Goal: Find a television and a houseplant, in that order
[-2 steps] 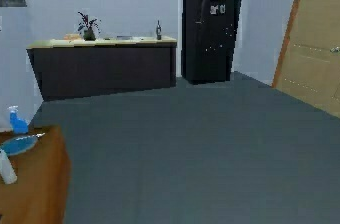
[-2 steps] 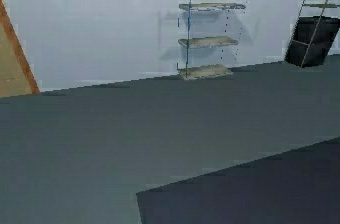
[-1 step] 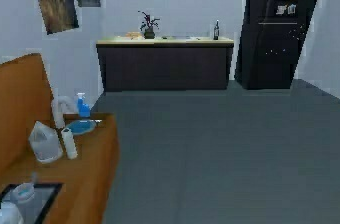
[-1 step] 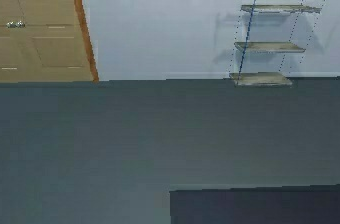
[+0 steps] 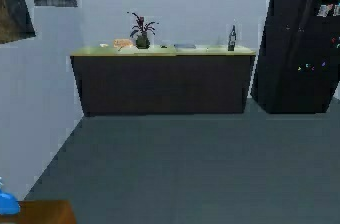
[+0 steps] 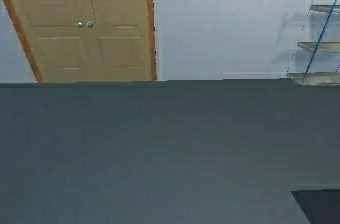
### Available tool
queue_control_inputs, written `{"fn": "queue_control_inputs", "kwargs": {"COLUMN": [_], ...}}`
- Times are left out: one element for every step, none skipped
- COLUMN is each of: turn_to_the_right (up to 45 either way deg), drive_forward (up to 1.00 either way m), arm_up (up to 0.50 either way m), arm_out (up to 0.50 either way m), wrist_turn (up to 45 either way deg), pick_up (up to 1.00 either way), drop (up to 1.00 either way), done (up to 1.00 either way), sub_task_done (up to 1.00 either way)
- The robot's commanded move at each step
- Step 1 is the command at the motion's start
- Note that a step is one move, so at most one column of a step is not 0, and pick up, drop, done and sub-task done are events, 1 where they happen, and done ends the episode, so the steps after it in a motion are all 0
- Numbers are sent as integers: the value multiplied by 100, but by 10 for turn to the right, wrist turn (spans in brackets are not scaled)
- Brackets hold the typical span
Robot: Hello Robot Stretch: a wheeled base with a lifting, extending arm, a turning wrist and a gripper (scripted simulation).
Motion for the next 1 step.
{"fn": "queue_control_inputs", "kwargs": {"turn_to_the_right": [0], "drive_forward": [95], "arm_up": [0], "arm_out": [0], "wrist_turn": [0], "pick_up": [0], "drop": [0], "done": [0], "sub_task_done": [0]}}
